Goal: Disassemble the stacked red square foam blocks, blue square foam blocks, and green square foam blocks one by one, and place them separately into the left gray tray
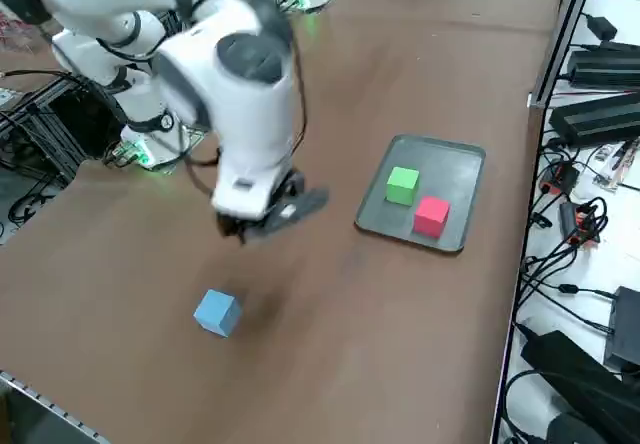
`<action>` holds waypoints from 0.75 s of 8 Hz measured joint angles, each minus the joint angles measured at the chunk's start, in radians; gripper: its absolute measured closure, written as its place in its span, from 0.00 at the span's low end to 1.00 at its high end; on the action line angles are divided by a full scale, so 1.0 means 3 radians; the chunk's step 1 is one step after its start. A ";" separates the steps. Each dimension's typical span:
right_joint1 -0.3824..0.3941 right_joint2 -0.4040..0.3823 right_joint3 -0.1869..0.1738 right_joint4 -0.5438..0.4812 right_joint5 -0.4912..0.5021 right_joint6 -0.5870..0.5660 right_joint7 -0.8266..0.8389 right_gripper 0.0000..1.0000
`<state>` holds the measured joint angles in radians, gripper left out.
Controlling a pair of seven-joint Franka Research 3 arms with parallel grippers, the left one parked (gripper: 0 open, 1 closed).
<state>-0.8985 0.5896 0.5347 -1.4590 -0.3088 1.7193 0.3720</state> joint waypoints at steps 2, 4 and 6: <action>-0.0101 0.0057 0.0001 -0.0029 0.0003 0.0144 0.0867 0.00; -0.0210 0.0052 0.0004 -0.0163 0.0004 0.0298 0.1653 0.00; -0.0457 0.0053 0.0001 -0.0503 0.0003 0.0734 0.1838 0.00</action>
<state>-1.0356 0.6053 0.5349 -1.6099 -0.3081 1.9395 0.9234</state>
